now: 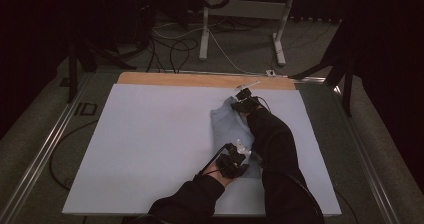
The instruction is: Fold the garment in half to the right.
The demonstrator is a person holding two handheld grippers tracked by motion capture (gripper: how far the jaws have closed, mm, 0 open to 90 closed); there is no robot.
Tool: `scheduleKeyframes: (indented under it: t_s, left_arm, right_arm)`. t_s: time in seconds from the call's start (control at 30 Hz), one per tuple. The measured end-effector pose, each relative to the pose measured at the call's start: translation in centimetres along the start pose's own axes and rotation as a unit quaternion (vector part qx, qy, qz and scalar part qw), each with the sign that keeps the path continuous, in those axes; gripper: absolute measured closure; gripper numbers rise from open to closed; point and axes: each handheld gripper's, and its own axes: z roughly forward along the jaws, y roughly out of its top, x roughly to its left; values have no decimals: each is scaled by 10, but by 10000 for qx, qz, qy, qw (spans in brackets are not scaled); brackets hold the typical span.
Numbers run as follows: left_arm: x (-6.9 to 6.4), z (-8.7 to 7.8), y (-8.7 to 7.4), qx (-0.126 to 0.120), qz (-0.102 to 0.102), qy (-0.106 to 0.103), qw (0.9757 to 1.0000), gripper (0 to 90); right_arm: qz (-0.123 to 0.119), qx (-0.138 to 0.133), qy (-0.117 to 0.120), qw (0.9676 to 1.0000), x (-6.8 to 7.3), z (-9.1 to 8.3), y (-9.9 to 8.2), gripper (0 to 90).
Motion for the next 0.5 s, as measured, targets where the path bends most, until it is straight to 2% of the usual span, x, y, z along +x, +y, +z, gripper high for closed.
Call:
scheduleKeyframes:
  t_s: [0.33,0.37,0.4,0.43,0.47,0.5]
  left_arm:
    - [-1,2,0,32,-7,2,10000,858]
    - [0,3,0,35,-6,-8,10000,858]
    - [0,3,0,32,-3,-11,10000,858]
    - [0,4,0,46,-7,-23,10000,857]
    - [1,4,0,68,-14,-39,10000,857]
    - [2,5,0,76,-26,-57,10000,857]
  right_arm:
    - [130,-121,-30,9998,-2,0,-8,820]
    - [135,-80,-93,9998,-2,-2,-8,741]
    - [135,-80,-93,9998,-2,-2,-8,741]
    - [99,-59,-165,9998,-3,-5,-7,663]
    - [99,-59,-165,9998,-3,-5,-7,663]
    - [121,-55,-203,9997,-5,-7,-7,611]
